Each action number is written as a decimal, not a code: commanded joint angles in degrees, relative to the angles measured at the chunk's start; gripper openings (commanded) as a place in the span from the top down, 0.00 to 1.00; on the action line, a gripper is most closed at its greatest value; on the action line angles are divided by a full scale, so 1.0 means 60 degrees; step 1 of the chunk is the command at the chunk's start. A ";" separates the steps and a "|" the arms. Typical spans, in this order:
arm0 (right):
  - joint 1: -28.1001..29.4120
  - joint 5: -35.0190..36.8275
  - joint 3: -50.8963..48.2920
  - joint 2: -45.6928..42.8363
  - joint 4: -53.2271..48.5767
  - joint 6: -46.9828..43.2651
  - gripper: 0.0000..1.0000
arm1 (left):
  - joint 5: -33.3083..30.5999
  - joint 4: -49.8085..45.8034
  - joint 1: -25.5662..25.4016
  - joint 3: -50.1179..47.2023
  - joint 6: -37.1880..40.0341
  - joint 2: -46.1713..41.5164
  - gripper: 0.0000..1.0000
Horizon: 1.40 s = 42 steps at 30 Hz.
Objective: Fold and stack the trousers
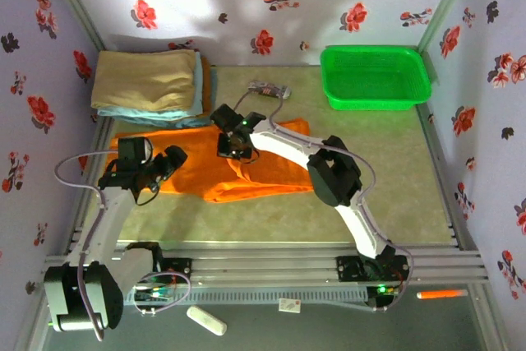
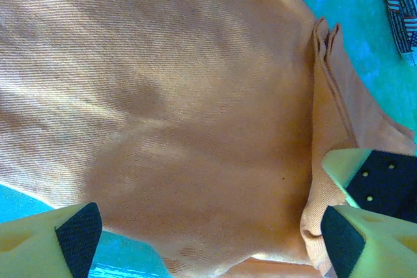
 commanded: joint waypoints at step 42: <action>-0.5438 -0.3957 -0.7766 -0.3662 0.1570 -0.4088 0.88 | -0.1756 -0.0400 -0.3303 0.2317 0.0537 0.2871 0.52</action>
